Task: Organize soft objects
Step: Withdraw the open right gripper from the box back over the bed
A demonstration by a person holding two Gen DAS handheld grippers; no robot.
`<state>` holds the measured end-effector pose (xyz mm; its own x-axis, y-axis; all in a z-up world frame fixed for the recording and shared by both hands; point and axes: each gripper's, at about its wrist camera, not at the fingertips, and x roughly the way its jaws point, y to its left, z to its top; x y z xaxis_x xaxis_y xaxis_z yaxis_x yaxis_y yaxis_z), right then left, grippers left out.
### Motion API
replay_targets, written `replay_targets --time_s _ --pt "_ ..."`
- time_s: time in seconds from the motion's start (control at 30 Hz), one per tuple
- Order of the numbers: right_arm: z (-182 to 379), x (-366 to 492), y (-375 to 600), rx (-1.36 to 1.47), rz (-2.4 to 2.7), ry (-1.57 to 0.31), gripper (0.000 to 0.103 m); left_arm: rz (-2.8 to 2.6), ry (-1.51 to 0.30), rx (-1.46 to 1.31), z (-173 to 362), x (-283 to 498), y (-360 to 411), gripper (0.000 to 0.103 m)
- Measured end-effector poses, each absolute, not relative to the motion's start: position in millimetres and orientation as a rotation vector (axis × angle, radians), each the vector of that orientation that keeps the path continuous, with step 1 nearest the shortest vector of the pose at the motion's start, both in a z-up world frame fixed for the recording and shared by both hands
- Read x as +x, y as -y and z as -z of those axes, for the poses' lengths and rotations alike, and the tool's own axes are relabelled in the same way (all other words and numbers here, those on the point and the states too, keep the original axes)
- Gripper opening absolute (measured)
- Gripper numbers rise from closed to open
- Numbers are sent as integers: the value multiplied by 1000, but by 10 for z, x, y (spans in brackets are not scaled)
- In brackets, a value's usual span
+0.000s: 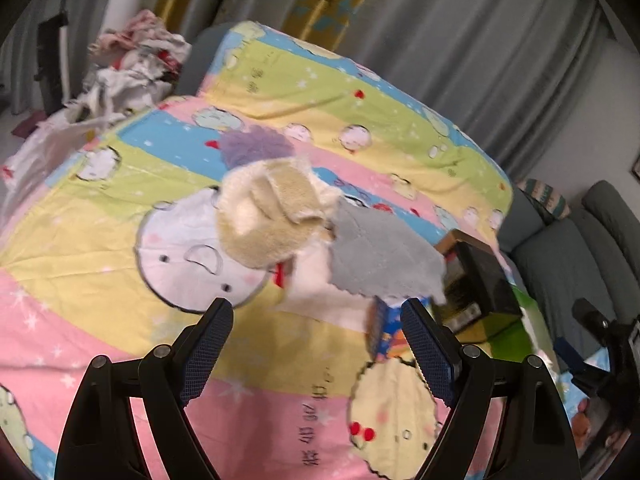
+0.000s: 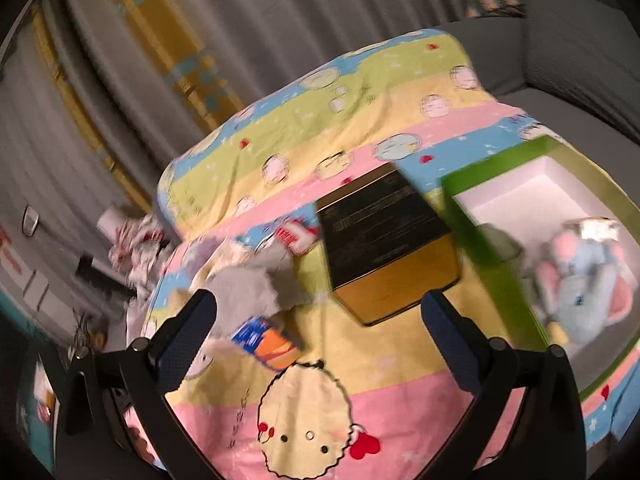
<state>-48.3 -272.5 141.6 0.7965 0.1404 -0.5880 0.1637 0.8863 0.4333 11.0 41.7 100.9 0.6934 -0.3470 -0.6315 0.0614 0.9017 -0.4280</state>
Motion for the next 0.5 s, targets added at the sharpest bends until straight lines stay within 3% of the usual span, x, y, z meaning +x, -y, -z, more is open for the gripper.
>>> replay_targets --time_s 0.27,0.5 --pt "-1420 -437 2277 359 -2 -577 102 171 -749 -381 -1029 100 -546 86" --pt "-1270 -299 1999 238 -20 -696 102 161 -764 -355 -1032 104 -516 86"
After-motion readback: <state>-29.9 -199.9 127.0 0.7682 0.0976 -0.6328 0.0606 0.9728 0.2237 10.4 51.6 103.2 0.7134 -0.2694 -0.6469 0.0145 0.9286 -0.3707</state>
